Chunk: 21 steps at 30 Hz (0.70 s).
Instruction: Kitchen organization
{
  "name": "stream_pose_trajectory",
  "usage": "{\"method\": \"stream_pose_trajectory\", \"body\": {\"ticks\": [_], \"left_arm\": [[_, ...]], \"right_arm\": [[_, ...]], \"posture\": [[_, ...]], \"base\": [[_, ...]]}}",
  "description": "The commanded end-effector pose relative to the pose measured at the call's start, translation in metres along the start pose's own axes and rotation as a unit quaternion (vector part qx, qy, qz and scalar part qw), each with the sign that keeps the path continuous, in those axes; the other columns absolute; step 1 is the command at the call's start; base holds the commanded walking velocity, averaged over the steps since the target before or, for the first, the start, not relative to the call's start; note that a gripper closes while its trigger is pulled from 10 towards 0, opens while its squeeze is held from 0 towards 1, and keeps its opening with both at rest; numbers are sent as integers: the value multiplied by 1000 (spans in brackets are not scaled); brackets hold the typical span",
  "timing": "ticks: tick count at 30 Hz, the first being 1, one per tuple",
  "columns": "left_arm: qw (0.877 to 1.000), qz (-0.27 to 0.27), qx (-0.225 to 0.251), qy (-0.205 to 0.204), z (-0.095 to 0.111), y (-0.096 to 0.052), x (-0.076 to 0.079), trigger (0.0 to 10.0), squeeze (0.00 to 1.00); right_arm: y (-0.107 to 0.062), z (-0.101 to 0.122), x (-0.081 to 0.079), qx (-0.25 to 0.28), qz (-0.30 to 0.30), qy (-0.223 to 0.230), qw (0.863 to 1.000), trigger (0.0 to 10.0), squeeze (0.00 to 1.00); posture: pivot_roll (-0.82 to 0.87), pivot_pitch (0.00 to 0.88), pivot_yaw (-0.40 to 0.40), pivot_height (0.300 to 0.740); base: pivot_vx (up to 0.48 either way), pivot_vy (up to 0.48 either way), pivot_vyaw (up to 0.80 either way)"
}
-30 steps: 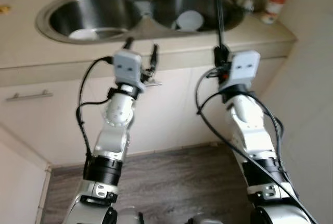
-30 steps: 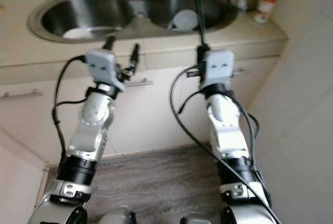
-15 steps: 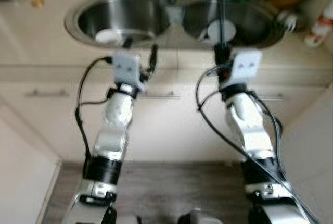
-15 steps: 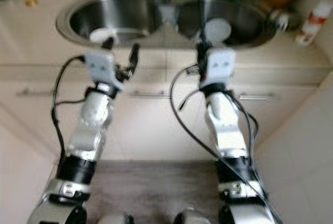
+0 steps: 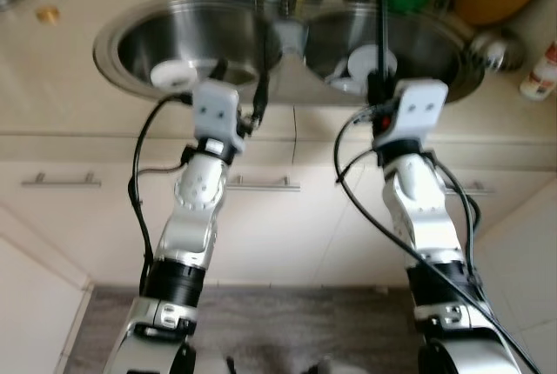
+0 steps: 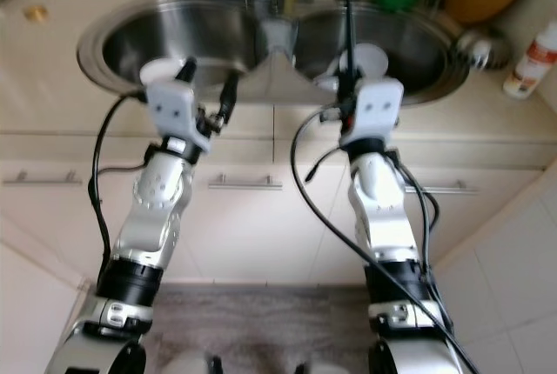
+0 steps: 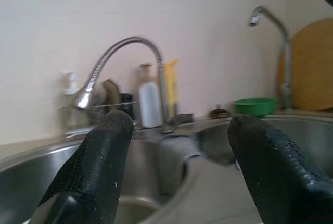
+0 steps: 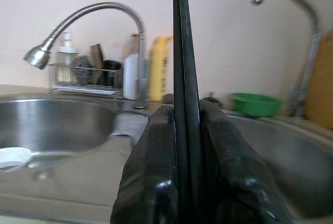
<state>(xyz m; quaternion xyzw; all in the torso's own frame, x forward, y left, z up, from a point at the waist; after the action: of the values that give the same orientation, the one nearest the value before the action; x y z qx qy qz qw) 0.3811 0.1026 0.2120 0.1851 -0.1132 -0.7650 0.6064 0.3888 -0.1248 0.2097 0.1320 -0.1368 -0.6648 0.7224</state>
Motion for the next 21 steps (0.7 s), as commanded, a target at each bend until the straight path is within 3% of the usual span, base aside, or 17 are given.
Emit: {"method": "stream_pose_trajectory", "body": {"ticks": [1, 16, 19, 21], "left_arm": [[1000, 3, 4, 2, 2, 1, -1, 10000, 0], [1000, 1, 3, 2, 2, 1, 0, 10000, 0], [1000, 0, 3, 1, 2, 0, 0, 10000, 0], [1000, 0, 3, 2, 2, 0, 1, 10000, 0]], "right_arm": [[2, 5, -5, 9, 7, -1, 1000, 10000, 0], [2, 3, -6, 7, 5, 2, 1000, 10000, 0], [2, 2, -5, 3, 2, 10, 1000, 10000, 0], [4, 2, 0, -2, -15, 45, 999, 10000, 0]], "posture": [[25, 0, -61, 740], [28, 0, -60, 740], [30, 0, -61, 740], [32, 0, -60, 740]], "base": [[300, 0, 0], [298, 0, 0], [296, 0, 0], [300, 0, 0]]}}
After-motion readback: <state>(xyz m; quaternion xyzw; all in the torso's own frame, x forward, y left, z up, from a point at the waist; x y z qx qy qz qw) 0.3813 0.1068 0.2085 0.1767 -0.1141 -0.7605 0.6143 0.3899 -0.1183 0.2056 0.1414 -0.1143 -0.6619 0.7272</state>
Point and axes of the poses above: a point about 5 cm out from each wrist's last joint towards the gripper, its own y axis pointing out of the wrist towards the gripper, its own z axis along the axis of the wrist's last joint, x = y × z, the point moved 6 cm from there along y, pointing out of the wrist towards the gripper, and after that the axes turned 1 degree about -y, right-handed, at the moved point
